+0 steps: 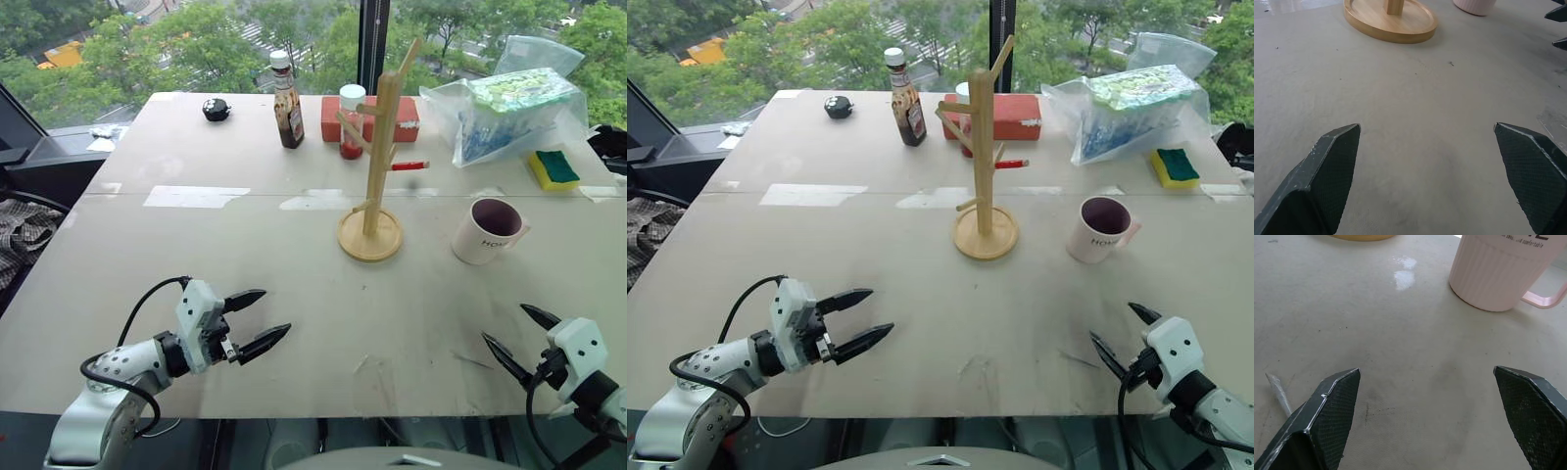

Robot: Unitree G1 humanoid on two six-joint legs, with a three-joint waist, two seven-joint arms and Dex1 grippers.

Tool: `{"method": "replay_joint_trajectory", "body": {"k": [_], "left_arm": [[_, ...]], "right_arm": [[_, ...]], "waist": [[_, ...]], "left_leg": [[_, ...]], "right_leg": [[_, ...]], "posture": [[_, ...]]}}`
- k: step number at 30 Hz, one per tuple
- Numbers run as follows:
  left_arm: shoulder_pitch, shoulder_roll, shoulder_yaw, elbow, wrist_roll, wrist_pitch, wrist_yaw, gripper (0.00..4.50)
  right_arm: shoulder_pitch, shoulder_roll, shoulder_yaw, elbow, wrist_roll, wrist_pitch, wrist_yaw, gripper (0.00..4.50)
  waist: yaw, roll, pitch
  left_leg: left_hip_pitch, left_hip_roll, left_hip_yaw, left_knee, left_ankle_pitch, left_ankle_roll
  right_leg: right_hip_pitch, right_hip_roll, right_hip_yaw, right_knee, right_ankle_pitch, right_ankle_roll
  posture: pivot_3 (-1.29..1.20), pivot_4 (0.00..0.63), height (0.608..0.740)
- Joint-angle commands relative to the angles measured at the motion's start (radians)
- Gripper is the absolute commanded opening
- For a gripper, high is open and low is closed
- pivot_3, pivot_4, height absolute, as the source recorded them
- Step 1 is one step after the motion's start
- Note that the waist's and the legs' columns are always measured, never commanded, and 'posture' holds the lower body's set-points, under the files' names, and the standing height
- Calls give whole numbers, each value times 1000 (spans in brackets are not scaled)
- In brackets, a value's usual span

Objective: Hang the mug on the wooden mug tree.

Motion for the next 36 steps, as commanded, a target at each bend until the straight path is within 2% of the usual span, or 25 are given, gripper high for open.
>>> {"method": "replay_joint_trajectory", "body": {"k": [1,4,9,16,28,36], "left_arm": [[-44,10,8,-26,-31,-9,-27,4500],[-152,13,-15,-80,-119,38,-64,4500],[-238,62,-28,-153,-223,98,-143,4500],[-248,83,-26,-240,-287,138,-154,4500],[-229,73,-3,-283,-317,135,-118,4500],[-275,74,-17,-275,-325,149,-86,4500]], "right_arm": [[-55,29,-54,9,-4,-23,-67,4419],[-183,78,-141,105,-8,45,-233,4419],[-341,69,-222,209,79,149,-273,4419],[-505,24,-190,323,80,179,-236,4419],[-604,27,-128,352,91,209,-198,4419],[-723,31,-68,467,52,184,-175,4419]], "waist": [[0,0,0],[2,-3,2],[-1,-2,2],[-6,3,5],[-6,4,6],[-5,4,6]], "left_leg": [[0,0,0,0,0,0],[-1,0,-1,1,0,0],[1,-1,1,0,0,0],[0,0,1,-2,1,-2],[0,0,0,-2,0,-1],[0,0,1,-2,1,-2]], "right_leg": [[0,0,0,0,0,0],[0,0,-1,0,0,0],[0,-1,2,1,0,0],[-1,4,6,-3,0,0],[-1,7,6,-3,0,0],[-1,8,6,-3,0,0]], "posture": [[0,150,740],[0,150,740],[0,150,740],[0,150,740],[0,150,740],[0,150,740]]}}
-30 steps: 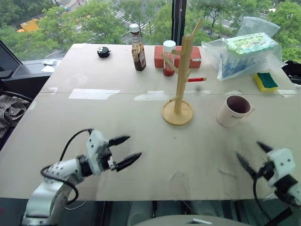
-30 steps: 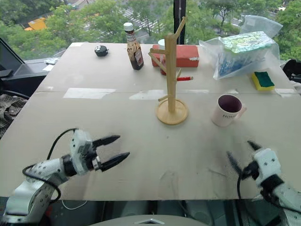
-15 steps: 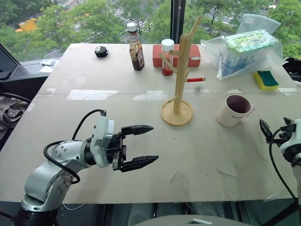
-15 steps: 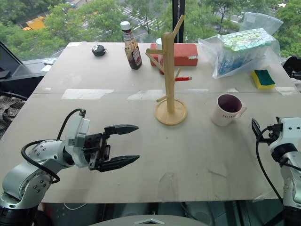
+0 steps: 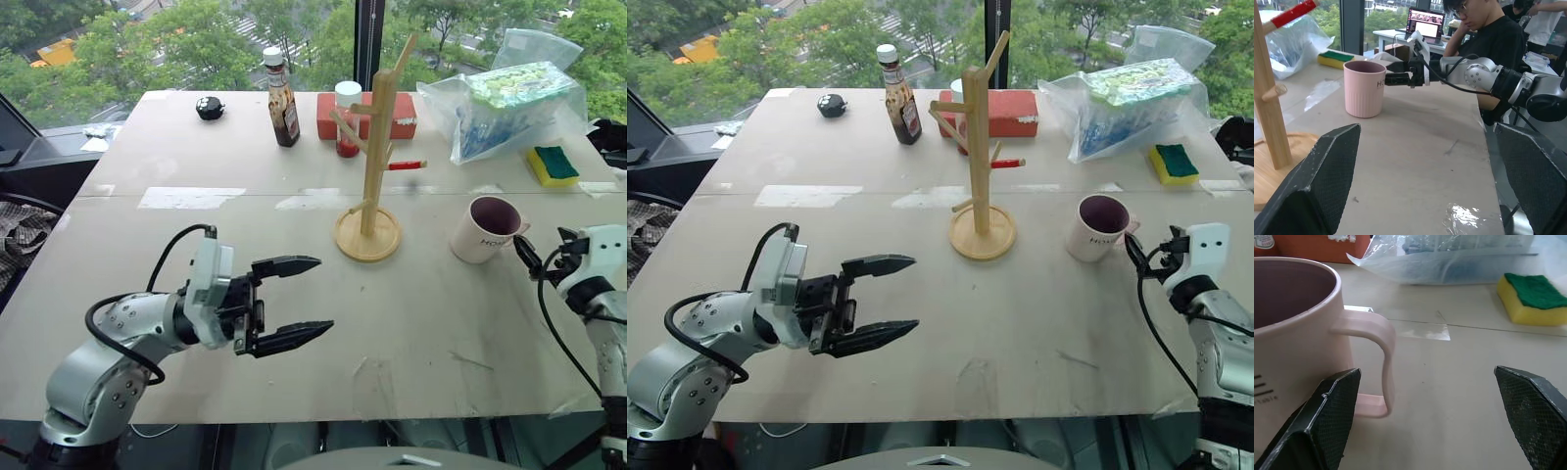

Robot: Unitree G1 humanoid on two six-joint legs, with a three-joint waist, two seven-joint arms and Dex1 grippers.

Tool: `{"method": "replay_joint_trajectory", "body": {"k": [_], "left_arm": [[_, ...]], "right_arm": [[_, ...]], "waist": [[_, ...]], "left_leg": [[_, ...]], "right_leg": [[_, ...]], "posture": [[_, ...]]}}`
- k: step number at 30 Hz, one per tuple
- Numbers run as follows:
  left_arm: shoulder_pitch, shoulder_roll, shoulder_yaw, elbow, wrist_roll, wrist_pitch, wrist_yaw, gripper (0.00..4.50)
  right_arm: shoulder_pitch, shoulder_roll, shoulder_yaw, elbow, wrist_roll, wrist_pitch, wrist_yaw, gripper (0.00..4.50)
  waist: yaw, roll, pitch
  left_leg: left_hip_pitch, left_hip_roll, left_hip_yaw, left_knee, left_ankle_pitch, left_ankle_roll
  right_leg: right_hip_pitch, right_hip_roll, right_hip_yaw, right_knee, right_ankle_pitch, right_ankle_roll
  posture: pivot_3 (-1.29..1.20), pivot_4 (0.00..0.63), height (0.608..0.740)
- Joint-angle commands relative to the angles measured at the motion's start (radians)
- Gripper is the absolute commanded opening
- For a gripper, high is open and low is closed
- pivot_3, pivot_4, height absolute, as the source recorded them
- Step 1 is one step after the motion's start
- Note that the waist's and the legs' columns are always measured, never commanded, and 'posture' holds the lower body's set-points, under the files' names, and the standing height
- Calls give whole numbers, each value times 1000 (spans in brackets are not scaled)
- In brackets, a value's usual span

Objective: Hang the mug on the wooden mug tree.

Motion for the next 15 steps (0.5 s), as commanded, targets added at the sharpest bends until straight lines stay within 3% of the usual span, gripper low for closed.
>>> {"method": "replay_joint_trajectory", "body": {"k": [1,3,6,13,15], "left_arm": [[-16,3,1,-24,-8,-1,12,4500],[-20,1,-1,-26,-1,-3,24,4500],[-17,1,3,-26,2,-5,33,4500],[-11,-6,17,-22,-5,-10,50,4500],[5,-5,21,-9,22,-18,61,4500]], "right_arm": [[-45,-6,18,40,-20,-42,15,4419],[-78,0,38,94,-34,-65,23,4419],[-128,8,54,178,-51,-96,25,3591],[-203,14,78,320,-65,-202,77,257],[-207,7,78,304,-67,-258,104,51]], "waist": [[0,0,0],[-1,0,0],[-2,0,0],[0,1,1],[-1,1,1]], "left_leg": [[0,0,0,0,0,0],[0,0,0,0,1,-1],[0,0,0,0,1,-1],[0,0,0,0,1,-2],[-1,0,0,0,1,-2]], "right_leg": [[0,0,0,0,0,0],[0,0,0,0,0,0],[0,0,1,0,0,0],[0,0,0,-1,0,0],[0,-1,0,-1,0,0]], "posture": [[0,150,740],[0,150,740],[0,150,740],[0,150,740],[0,150,740]]}}
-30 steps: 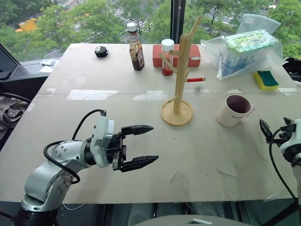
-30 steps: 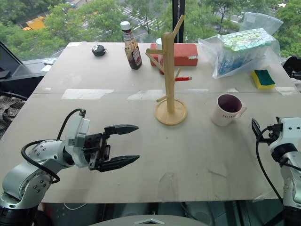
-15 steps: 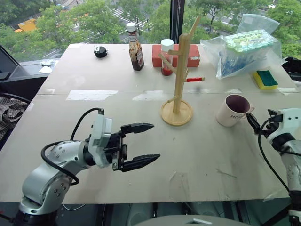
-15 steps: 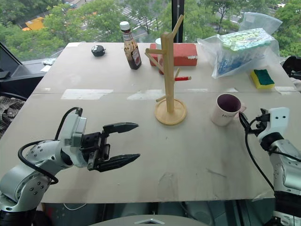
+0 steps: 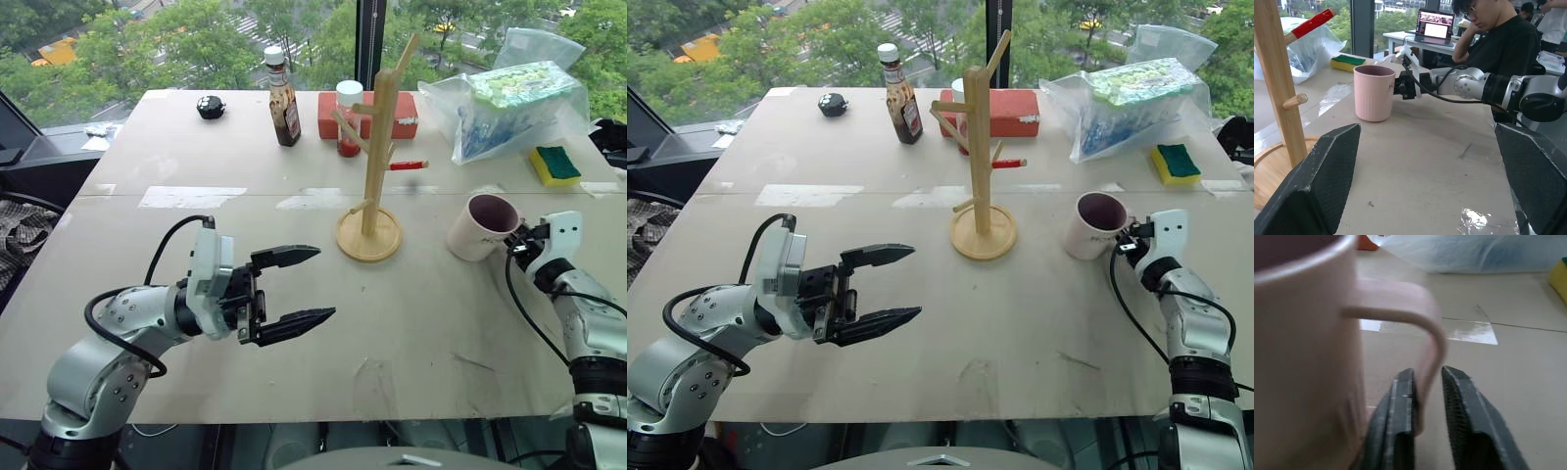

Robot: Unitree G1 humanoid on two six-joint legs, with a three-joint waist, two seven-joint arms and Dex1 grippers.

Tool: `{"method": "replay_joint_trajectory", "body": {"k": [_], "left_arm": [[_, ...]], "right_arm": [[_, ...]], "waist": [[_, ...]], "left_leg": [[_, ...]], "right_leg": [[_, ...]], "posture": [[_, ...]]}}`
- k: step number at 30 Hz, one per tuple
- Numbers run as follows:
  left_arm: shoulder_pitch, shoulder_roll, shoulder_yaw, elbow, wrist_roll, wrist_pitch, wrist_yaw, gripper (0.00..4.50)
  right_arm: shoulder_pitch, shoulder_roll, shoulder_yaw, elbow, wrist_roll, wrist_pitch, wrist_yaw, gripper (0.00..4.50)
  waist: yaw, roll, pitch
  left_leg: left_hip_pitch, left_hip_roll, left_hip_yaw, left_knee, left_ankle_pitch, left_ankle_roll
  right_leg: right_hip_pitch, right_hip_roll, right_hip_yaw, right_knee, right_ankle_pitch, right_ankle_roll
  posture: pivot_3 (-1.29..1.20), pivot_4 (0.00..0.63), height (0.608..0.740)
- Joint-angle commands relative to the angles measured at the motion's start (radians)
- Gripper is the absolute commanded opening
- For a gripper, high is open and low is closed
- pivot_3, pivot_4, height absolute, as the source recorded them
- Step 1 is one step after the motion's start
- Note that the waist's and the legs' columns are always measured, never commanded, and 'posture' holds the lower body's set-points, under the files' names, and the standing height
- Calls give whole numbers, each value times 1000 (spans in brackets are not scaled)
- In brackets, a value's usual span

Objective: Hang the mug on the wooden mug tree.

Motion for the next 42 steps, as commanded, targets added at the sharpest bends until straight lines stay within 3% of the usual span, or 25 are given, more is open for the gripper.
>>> {"method": "replay_joint_trajectory", "body": {"k": [1,8,15,22,35,42], "left_arm": [[21,-2,21,-3,32,-23,19,4500],[85,-186,101,107,98,-249,37,4500],[176,-159,179,179,-54,-231,-170,4500],[212,-151,196,171,-62,-233,-203,4500],[317,-197,296,21,-163,-231,-67,4500],[346,-238,257,-16,-130,-242,-25,4500]], "right_arm": [[-19,-21,-10,-43,3,-99,45,51],[-1,-110,58,-416,21,-9,131,51],[-59,-259,113,-635,131,216,272,51],[-239,-341,211,-568,132,302,414,51],[-513,-284,342,-387,95,357,532,51],[-592,-235,434,-288,8,357,563,51]], "waist": [[-1,1,0],[-3,6,4],[1,3,6],[-2,0,8],[0,-1,8],[1,-1,8]], "left_leg": [[0,0,0,0,0,0],[0,1,0,0,0,0],[-3,1,0,0,-1,2],[-3,0,-1,1,-3,5],[-19,1,-2,2,-1,1],[-19,0,-3,2,-1,1]], "right_leg": [[0,0,0,0,0,0],[-1,-3,0,0,0,0],[-2,-6,-3,-1,0,0],[-2,-7,-5,-1,0,0],[-16,-9,-8,-1,0,0],[-16,-9,-9,-1,0,0]], "posture": [[0,150,740],[0,150,740],[0,150,740],[0,150,740],[0,150,740],[0,150,740]]}}
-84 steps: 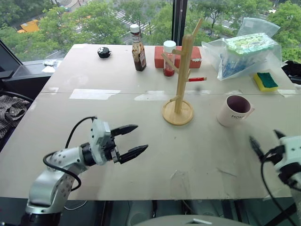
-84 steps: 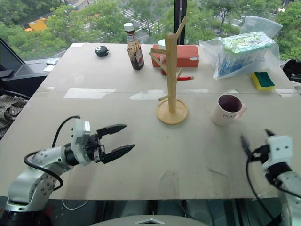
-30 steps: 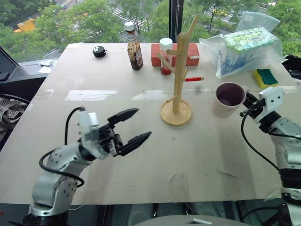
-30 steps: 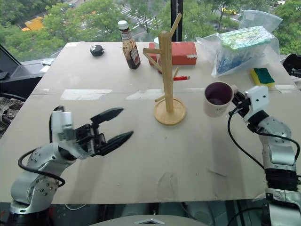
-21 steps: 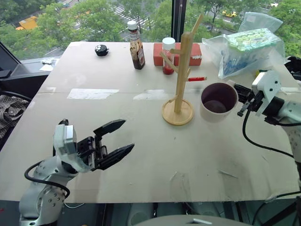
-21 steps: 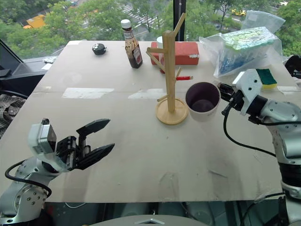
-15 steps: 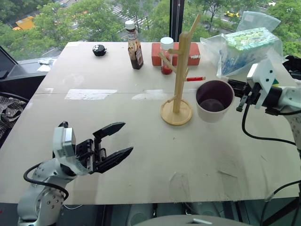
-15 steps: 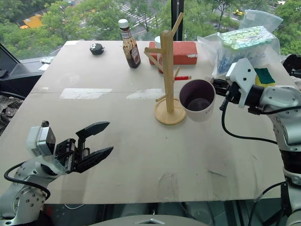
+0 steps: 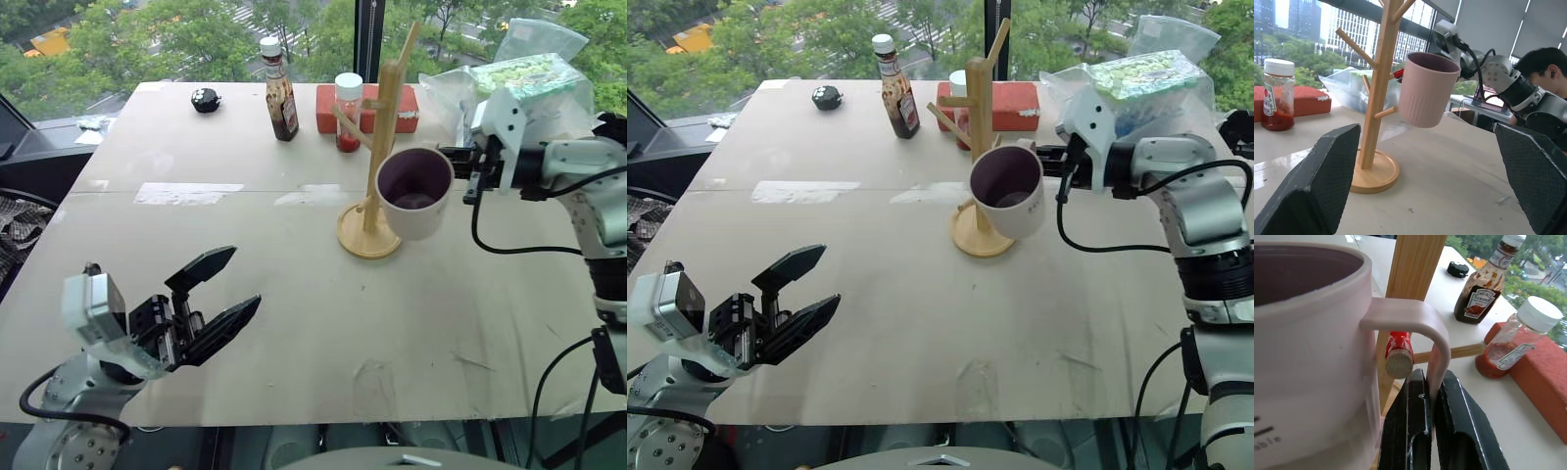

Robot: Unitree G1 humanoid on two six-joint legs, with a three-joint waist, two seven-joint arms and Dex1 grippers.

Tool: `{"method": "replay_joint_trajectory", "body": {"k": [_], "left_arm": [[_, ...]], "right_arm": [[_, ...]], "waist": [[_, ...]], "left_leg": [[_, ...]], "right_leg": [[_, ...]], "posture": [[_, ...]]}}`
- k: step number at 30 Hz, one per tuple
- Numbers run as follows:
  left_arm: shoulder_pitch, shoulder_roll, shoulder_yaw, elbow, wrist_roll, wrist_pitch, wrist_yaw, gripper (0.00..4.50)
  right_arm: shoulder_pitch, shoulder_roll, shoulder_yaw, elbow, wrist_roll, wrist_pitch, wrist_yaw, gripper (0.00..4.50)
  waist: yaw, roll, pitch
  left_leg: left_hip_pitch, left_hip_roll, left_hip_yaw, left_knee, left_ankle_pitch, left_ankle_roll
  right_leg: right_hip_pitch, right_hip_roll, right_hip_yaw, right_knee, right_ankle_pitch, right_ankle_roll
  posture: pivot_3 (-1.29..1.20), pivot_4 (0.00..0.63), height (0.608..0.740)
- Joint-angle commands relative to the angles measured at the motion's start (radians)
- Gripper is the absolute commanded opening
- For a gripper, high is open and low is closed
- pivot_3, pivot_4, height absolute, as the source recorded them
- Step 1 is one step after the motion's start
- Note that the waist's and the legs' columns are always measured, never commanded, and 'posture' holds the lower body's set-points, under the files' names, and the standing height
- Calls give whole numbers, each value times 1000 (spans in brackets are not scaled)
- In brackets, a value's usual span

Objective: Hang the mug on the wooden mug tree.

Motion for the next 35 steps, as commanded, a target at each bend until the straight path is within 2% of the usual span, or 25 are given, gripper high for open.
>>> {"method": "replay_joint_trajectory", "body": {"k": [1,2,5,11,17,22,30,35], "left_arm": [[0,-12,-15,-44,11,-22,17,4500],[-2,-15,-20,-41,18,-24,18,4500],[-9,-24,-33,-36,32,-35,21,4500],[-44,-28,-59,-24,63,-24,81,4500],[-63,-5,-93,22,129,-6,113,4500],[-36,21,-140,80,233,6,129,4500],[-30,55,-137,230,371,-29,126,4500],[-78,56,-159,291,407,-26,131,4500]], "right_arm": [[-58,10,28,26,-38,7,29,51],[-70,21,36,51,-49,1,28,51],[-73,37,39,101,-74,-44,36,935],[0,24,-66,41,-26,-49,14,3785],[239,-60,-276,-184,85,49,-58,3785],[546,-45,-441,-332,134,99,-157,3785],[997,-1,-522,-444,101,-14,-175,3785],[1092,43,-518,-447,82,-75,-212,3785]], "waist": [[1,0,0],[1,0,0],[1,0,0],[2,0,0],[5,0,0],[2,-1,-1],[3,-1,-2],[1,-2,-2]], "left_leg": [[0,0,0,0,0,0],[0,0,0,0,0,0],[0,0,0,0,0,0],[-1,-1,0,0,0,0],[-2,0,-1,0,0,0],[0,-1,-1,0,0,0],[2,-1,0,0,0,0],[3,0,1,1,-1,3]], "right_leg": [[0,0,0,0,0,0],[0,0,0,0,0,0],[0,0,0,0,0,0],[0,-1,-1,0,0,0],[0,-1,-3,-1,0,0],[1,0,-1,0,0,0],[2,1,1,1,0,0],[3,7,2,2,0,0]], "posture": [[0,150,740],[0,150,740],[0,150,740],[0,150,740],[0,150,740],[0,150,740],[0,150,740],[0,150,740]]}}
